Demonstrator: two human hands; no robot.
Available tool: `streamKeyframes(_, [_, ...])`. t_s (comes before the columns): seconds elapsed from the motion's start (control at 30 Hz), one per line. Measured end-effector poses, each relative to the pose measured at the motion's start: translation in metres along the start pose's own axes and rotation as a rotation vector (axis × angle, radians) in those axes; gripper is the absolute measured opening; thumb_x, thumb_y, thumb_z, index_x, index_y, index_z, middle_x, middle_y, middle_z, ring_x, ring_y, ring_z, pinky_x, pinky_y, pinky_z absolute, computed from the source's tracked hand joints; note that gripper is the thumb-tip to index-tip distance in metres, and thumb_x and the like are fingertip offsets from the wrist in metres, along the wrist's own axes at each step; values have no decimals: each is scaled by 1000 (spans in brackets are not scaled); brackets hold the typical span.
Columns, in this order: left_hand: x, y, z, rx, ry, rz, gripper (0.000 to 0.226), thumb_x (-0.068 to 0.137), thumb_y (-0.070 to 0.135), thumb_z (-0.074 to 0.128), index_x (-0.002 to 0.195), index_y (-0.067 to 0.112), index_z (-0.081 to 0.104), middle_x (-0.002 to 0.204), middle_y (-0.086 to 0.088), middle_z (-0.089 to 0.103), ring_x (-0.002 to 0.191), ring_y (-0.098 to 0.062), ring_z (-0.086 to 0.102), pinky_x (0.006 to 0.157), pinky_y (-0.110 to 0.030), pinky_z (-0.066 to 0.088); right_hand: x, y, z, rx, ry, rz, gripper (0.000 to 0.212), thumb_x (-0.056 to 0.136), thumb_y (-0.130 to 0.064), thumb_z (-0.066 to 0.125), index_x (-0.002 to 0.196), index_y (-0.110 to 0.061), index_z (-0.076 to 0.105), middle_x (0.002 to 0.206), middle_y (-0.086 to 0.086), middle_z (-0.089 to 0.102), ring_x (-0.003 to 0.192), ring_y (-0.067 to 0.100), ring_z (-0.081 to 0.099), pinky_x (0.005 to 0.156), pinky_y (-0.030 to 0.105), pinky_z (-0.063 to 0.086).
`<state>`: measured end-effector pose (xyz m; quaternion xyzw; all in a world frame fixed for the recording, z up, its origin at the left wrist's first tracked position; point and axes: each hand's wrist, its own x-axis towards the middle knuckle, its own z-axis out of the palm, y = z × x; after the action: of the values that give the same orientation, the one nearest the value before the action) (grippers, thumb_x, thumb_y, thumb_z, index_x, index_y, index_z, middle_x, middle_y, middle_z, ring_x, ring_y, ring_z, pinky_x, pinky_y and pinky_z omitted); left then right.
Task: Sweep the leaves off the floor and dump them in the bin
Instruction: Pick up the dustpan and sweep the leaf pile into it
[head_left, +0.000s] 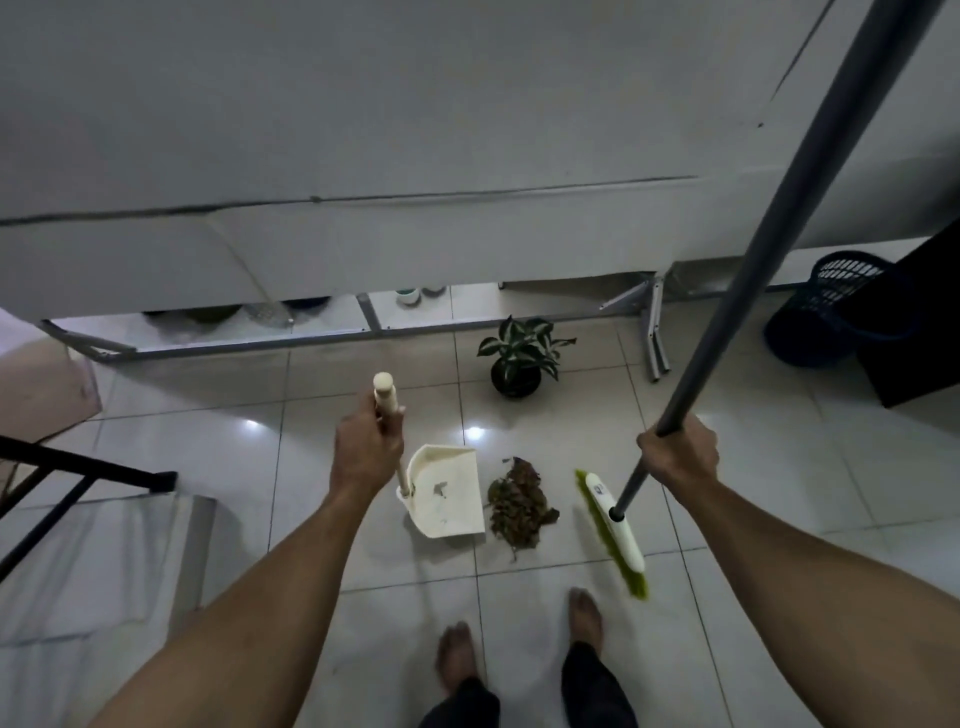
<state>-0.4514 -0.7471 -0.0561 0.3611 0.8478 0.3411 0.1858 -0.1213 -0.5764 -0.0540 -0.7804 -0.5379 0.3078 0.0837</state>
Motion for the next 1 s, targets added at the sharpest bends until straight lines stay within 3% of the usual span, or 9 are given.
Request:
streamKeyframes(0.1, [-4, -23, 3, 9, 28, -18, 11, 98, 32, 59, 97, 21, 54, 84, -10, 71, 66, -19, 65, 63, -33, 56, -9, 2, 14, -6, -7, -5, 19, 88, -15, 72, 104, -6, 69, 98, 12, 70, 82, 31, 67, 67, 33, 52])
streamKeyframes(0.27, [-5, -48, 14, 15, 13, -113, 25, 100, 32, 54, 109, 9, 55, 88, -11, 69, 74, -26, 67, 67, -38, 59, -9, 1, 22, -32, 6, 9, 20, 87, -18, 74, 103, -7, 68, 93, 9, 67, 81, 31, 69, 66, 35, 56])
streamKeyframes(0.47, [-14, -62, 14, 14, 40, -107, 23, 101, 31, 53, 106, 9, 53, 78, -2, 62, 61, -12, 59, 53, -23, 45, -8, 4, 24, -14, 30, 22, 22, 85, -18, 77, 103, -9, 69, 76, -3, 56, 76, 28, 66, 65, 33, 53])
streamKeyframes(0.6, [-19, -70, 3, 22, 58, -91, 21, 101, 29, 55, 103, 9, 54, 73, 2, 60, 56, -1, 55, 48, -12, 37, -13, 6, 25, -3, 17, 40, 19, 85, -18, 77, 100, -11, 68, 86, 5, 64, 81, 31, 70, 71, 42, 63])
streamKeyframes(0.67, [-21, -73, -2, 36, 71, -87, 19, 100, 29, 55, 102, 10, 53, 71, 4, 59, 55, 1, 54, 47, -11, 37, -13, 9, 26, -8, 9, 34, 18, 85, -18, 77, 99, -11, 68, 92, 8, 67, 81, 30, 70, 72, 43, 63])
streamKeyframes(0.73, [-23, -74, -2, 47, 81, -90, 19, 100, 29, 55, 100, 11, 53, 70, 4, 59, 55, 0, 54, 46, -11, 36, -14, 11, 28, -12, 4, 23, 18, 85, -19, 77, 99, -12, 68, 92, 8, 67, 77, 27, 68, 62, 36, 59])
streamKeyframes(0.83, [-26, -75, 6, 39, 92, -100, 23, 101, 30, 54, 101, 7, 54, 73, -4, 62, 57, -14, 58, 49, -21, 43, -14, 16, 32, -18, -5, 14, 19, 86, -21, 76, 101, -12, 70, 87, 4, 63, 68, 19, 61, 54, 26, 45])
streamKeyframes(0.9, [-27, -74, 11, 44, 96, -100, 24, 101, 31, 53, 103, 7, 53, 74, -5, 63, 60, -17, 59, 53, -28, 48, -14, 20, 35, -10, -13, 24, 19, 86, -20, 75, 102, -12, 70, 85, 2, 61, 70, 21, 61, 58, 27, 47])
streamKeyframes(1.0, [-26, -71, 16, 44, 89, -87, 23, 101, 32, 53, 105, 9, 52, 76, -2, 61, 62, -15, 59, 52, -23, 47, -14, 22, 38, -8, -17, 37, 18, 85, -20, 75, 102, -12, 71, 90, 5, 64, 79, 27, 65, 65, 32, 50])
